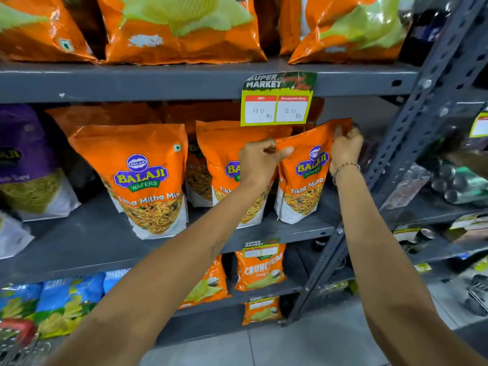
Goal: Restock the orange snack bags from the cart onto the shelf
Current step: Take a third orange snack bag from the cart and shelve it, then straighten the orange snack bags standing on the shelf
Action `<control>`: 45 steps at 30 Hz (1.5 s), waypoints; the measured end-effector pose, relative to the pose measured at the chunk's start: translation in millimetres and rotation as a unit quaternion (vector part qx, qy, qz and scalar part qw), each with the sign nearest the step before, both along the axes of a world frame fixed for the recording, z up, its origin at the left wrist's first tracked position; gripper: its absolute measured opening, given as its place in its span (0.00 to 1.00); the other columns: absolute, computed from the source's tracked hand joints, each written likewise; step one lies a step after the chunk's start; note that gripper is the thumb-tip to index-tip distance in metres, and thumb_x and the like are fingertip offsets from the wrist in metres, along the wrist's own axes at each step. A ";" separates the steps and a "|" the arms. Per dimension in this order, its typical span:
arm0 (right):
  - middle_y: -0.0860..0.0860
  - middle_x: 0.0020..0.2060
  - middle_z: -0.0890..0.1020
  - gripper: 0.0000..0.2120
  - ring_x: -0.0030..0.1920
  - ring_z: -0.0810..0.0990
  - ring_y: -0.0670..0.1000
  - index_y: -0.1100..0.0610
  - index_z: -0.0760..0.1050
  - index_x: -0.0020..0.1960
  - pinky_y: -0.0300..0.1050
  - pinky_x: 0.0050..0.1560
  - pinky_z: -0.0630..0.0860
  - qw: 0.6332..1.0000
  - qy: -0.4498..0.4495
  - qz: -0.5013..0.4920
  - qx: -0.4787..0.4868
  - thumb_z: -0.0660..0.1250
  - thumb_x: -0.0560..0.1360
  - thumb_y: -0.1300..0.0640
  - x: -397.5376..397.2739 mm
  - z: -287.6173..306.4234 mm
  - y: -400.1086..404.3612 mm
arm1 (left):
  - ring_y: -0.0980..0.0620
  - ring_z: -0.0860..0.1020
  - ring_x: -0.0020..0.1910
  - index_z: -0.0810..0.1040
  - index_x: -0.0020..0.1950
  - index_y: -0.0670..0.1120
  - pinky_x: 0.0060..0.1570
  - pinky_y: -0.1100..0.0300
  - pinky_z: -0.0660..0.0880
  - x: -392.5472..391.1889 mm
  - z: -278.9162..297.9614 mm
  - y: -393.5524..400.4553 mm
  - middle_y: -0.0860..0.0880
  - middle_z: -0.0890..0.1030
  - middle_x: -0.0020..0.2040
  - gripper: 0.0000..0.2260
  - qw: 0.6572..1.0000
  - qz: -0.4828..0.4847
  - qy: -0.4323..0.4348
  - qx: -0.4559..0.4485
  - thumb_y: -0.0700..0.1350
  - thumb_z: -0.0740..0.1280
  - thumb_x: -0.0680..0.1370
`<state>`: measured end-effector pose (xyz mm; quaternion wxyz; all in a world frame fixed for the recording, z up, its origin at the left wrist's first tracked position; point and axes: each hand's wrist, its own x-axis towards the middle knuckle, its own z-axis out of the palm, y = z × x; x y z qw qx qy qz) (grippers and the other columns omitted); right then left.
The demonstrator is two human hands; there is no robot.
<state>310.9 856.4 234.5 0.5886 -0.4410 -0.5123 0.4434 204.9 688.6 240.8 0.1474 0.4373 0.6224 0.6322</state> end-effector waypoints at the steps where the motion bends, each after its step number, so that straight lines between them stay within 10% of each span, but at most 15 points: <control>1: 0.48 0.36 0.77 0.11 0.37 0.74 0.46 0.51 0.69 0.35 0.50 0.46 0.74 1.000 -0.004 0.001 0.002 0.61 0.76 0.57 0.7 -3.3 3.0 | 0.68 0.70 0.23 0.65 0.25 0.51 0.26 0.76 0.63 0.4 -1.8 1.7 0.56 0.72 0.26 0.20 1.000 -0.003 0.001 -0.005 0.44 0.73 0.70; 6: 0.57 0.67 0.70 0.18 0.64 0.72 0.54 0.58 0.65 0.66 0.48 0.64 0.70 0.998 -0.054 0.012 -0.022 0.57 0.79 0.52 8.1 -7.9 3.9 | 0.48 0.82 0.49 0.81 0.46 0.41 0.50 0.59 0.79 4.0 -10.9 5.8 0.40 0.84 0.51 0.05 0.999 -0.036 0.008 -0.028 0.42 0.68 0.75; 10: 0.56 0.66 0.72 0.20 0.60 0.74 0.52 0.57 0.62 0.68 0.47 0.59 0.72 0.997 -0.071 0.019 -0.021 0.54 0.80 0.50 9.3 -18.9 -17.9 | 0.56 0.77 0.57 0.76 0.62 0.41 0.59 0.63 0.75 7.4 -17.1 -12.5 0.43 0.80 0.60 0.16 0.997 -0.063 0.020 -0.029 0.41 0.67 0.75; 12: 0.59 0.64 0.70 0.17 0.59 0.73 0.54 0.60 0.66 0.64 0.45 0.60 0.71 0.995 -0.092 -0.030 0.006 0.55 0.79 0.53 5.5 -31.4 -45.5 | 0.61 0.78 0.54 0.77 0.62 0.43 0.55 0.70 0.74 2.3 -26.2 -28.4 0.45 0.81 0.59 0.15 0.997 -0.067 0.017 -0.037 0.43 0.67 0.75; 15: 0.59 0.53 0.70 0.10 0.50 0.72 0.52 0.60 0.71 0.50 0.33 0.51 0.68 0.990 -0.088 -0.075 0.082 0.58 0.78 0.54 -14.3 -56.6 -111.5 | 0.54 0.83 0.47 0.82 0.53 0.47 0.53 0.57 0.80 -16.3 -42.7 -62.8 0.45 0.85 0.47 0.09 0.997 -0.060 -0.002 -0.049 0.47 0.69 0.74; 20: 0.54 0.45 0.74 0.08 0.45 0.74 0.51 0.57 0.71 0.48 0.40 0.47 0.72 0.956 -0.137 0.182 0.184 0.59 0.78 0.53 -74.6 -106.7 -218.0 | 0.62 0.80 0.35 0.80 0.43 0.55 0.41 0.67 0.77 -71.7 -90.4 -148.1 0.57 0.83 0.36 0.05 0.996 0.043 -0.005 -0.075 0.44 0.69 0.73; 26: 0.60 0.69 0.61 0.32 0.69 0.63 0.57 0.61 0.54 0.70 0.55 0.69 0.65 0.882 -0.285 0.362 0.099 0.67 0.74 0.56 -147.4 -125.8 -246.8 | 0.56 0.79 0.42 0.74 0.47 0.42 0.43 0.64 0.75 -159.6 -148.5 -227.1 0.44 0.76 0.45 0.14 0.950 0.275 -0.039 -0.144 0.40 0.75 0.67; 30: 0.54 0.76 0.47 0.49 0.75 0.52 0.56 0.57 0.35 0.74 0.40 0.65 0.66 0.831 -0.286 0.476 -0.026 0.70 0.71 0.60 -168.8 -129.0 -231.6 | 0.56 0.71 0.48 0.68 0.54 0.46 0.49 0.57 0.70 -210.4 -152.6 -217.2 0.53 0.71 0.50 0.24 0.965 0.104 -0.023 -0.241 0.44 0.75 0.64; 33: 0.55 0.73 0.60 0.45 0.71 0.63 0.59 0.54 0.43 0.74 0.48 0.63 0.73 0.816 -0.328 0.475 -0.025 0.72 0.70 0.61 -178.5 -138.5 -222.2 | 0.50 0.71 0.62 0.62 0.68 0.46 0.61 0.49 0.71 -226.8 -155.4 -204.1 0.48 0.70 0.65 0.36 0.961 -0.010 -0.007 -0.276 0.48 0.76 0.65; 45: 0.56 0.64 0.74 0.37 0.65 0.72 0.55 0.55 0.62 0.67 0.58 0.65 0.72 0.856 -0.290 0.428 0.006 0.77 0.63 0.60 -226.1 -150.4 -266.5 | 0.51 0.76 0.51 0.71 0.59 0.44 0.52 0.56 0.73 -266.1 -153.4 -250.3 0.44 0.79 0.59 0.30 0.960 0.107 -0.004 -0.259 0.49 0.79 0.62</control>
